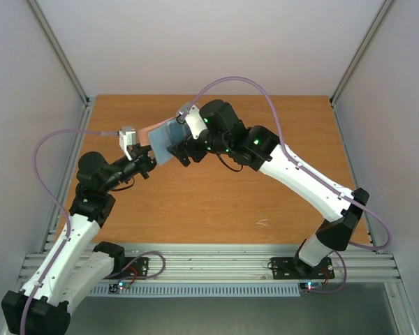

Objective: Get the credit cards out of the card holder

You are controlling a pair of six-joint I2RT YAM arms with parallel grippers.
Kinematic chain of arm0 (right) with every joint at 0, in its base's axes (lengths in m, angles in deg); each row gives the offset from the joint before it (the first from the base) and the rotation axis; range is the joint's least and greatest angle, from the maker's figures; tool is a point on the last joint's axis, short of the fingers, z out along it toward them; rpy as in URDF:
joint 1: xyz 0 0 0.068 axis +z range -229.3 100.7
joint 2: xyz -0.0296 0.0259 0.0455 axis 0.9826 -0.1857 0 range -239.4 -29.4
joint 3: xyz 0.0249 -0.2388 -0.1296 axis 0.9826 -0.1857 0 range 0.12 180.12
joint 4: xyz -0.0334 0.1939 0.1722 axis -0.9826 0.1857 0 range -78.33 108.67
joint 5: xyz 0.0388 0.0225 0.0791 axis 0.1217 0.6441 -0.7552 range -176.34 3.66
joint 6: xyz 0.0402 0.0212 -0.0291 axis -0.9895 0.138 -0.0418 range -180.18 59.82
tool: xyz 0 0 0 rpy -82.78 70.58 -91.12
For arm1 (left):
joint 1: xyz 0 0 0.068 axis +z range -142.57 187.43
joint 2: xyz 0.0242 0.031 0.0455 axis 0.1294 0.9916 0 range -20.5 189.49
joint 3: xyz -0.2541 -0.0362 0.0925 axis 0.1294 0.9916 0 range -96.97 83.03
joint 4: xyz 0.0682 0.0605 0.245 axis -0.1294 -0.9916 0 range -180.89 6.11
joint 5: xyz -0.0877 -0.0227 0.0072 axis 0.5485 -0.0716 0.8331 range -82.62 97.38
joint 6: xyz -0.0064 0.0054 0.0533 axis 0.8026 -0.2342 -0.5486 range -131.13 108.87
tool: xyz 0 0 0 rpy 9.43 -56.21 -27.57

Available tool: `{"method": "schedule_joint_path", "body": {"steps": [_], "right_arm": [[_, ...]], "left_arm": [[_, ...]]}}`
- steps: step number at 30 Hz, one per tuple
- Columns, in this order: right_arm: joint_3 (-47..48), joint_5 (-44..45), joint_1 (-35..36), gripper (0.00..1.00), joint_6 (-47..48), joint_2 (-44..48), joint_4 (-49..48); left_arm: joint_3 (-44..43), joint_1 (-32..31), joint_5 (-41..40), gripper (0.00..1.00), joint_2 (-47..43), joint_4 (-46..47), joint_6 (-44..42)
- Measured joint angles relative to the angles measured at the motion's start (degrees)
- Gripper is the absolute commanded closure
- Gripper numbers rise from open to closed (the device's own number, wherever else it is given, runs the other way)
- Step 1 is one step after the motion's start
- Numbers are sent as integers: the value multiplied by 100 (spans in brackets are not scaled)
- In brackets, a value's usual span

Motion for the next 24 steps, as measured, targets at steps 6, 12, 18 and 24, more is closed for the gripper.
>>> {"method": "schedule_joint_path", "body": {"steps": [6,12,18,24], "right_arm": [[-4,7,-144,2,131,157,52],[-4,-341,-487,2,393,614,199],[42,-892,-599,2,595,778,337],[85,-2286,-1248,1,546,739,442]], "left_arm": [[28,70,245,100,0,343,160],[26,105,426,100,-7,638,310],[20,109,487,100,-61,691,337],[-11,109,610,100,-72,879,442]]}}
